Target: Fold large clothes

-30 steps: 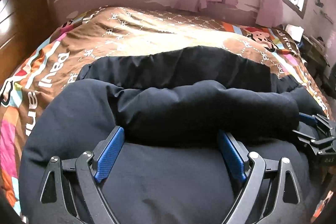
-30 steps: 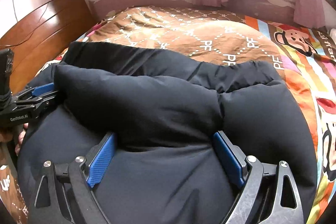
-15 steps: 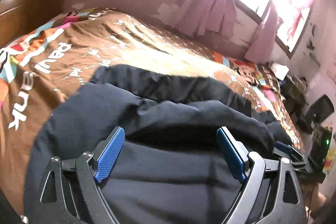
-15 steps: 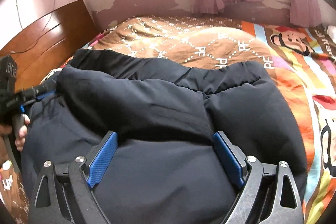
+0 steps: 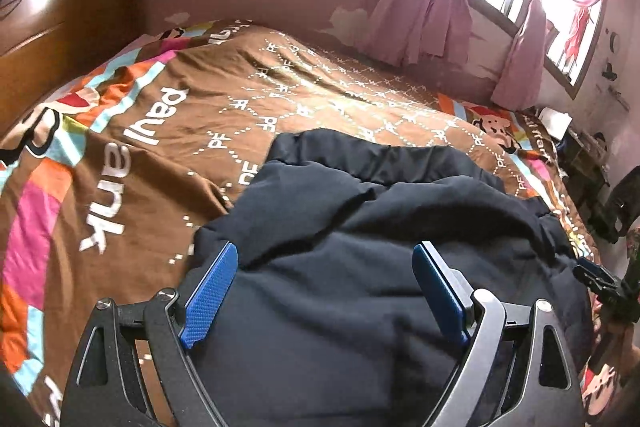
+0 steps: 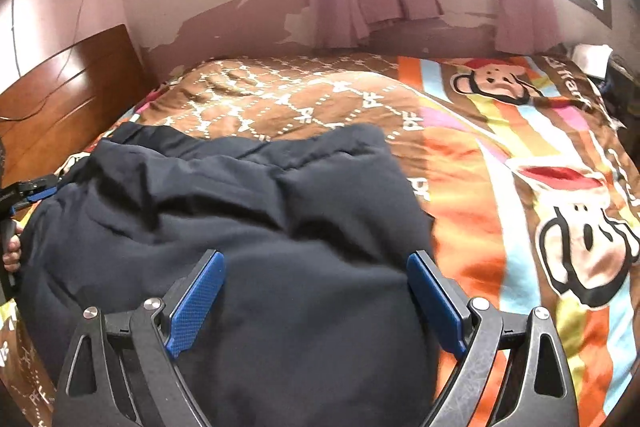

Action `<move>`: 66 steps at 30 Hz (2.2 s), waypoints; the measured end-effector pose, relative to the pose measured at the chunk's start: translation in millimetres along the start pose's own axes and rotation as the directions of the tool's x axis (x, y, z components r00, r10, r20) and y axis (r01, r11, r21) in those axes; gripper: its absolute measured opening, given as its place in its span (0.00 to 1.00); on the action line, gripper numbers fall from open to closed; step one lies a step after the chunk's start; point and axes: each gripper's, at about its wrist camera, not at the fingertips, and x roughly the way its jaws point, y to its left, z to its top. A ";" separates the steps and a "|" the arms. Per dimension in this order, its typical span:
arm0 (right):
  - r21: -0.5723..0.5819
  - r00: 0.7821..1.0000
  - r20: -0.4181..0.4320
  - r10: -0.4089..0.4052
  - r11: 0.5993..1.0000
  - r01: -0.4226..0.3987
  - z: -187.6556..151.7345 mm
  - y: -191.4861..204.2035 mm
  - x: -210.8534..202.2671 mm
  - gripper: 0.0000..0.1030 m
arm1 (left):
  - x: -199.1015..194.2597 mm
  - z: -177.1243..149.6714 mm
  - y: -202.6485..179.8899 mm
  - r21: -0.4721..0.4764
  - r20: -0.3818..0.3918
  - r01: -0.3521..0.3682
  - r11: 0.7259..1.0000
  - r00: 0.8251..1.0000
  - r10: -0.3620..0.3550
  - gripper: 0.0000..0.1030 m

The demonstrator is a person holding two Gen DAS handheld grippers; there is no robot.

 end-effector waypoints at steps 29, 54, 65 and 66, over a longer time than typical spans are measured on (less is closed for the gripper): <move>0.422 0.904 -0.164 0.394 0.857 -0.296 -33.7 -89.8 34.1 0.98 | 31.3 -36.9 87.7 -0.320 -0.361 0.212 0.923 0.874 -0.325 0.94; 0.365 0.881 -0.241 0.408 0.879 -0.307 -30.4 -60.7 37.8 0.96 | 16.6 -57.0 94.8 -0.356 -0.342 0.329 0.875 0.825 -0.449 0.92; 0.390 0.877 -0.244 0.413 0.870 -0.301 -34.6 -49.4 30.0 0.62 | 5.9 -63.2 91.0 -0.339 -0.328 0.318 0.885 0.842 -0.429 0.70; 0.391 0.877 -0.243 0.414 0.869 -0.302 -33.9 -47.8 30.0 0.59 | 3.4 -64.1 90.8 -0.333 -0.322 0.320 0.887 0.846 -0.425 0.68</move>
